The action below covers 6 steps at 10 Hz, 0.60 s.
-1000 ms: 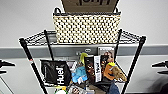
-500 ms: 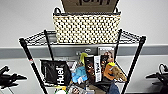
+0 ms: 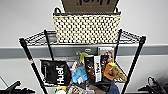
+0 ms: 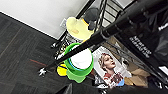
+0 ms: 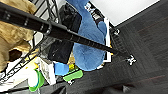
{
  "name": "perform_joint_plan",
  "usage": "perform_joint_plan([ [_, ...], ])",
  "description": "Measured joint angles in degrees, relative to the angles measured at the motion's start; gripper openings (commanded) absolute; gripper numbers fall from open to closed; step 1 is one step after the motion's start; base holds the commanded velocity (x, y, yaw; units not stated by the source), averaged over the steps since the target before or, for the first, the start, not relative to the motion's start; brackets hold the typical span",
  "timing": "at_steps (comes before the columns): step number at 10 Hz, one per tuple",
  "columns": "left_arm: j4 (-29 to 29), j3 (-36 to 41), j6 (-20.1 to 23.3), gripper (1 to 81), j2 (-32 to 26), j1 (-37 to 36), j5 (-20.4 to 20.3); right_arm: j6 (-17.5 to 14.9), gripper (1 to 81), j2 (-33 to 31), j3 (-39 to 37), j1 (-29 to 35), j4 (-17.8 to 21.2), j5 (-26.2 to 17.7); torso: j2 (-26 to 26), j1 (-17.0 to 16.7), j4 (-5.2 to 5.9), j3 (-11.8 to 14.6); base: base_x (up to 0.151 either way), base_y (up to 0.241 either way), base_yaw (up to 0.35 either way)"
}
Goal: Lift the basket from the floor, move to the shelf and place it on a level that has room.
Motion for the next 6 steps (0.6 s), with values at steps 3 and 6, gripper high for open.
perform_joint_plan([
  [3,0.0,2.3,1.7,81.1,4.3,8.8,-7.5,-1.7,81.1,4.7,-0.7,-7.5,0.1,4.7,0.0,0.0,0.0,0.0,0.0,0.0,0.0],
  [6,0.0,2.7,4.0,81.1,8.6,15.4,-11.5,-3.7,81.1,5.2,-1.6,-13.1,0.2,7.7,0.0,0.0,0.0,0.0,0.0,0.0,0.0],
])
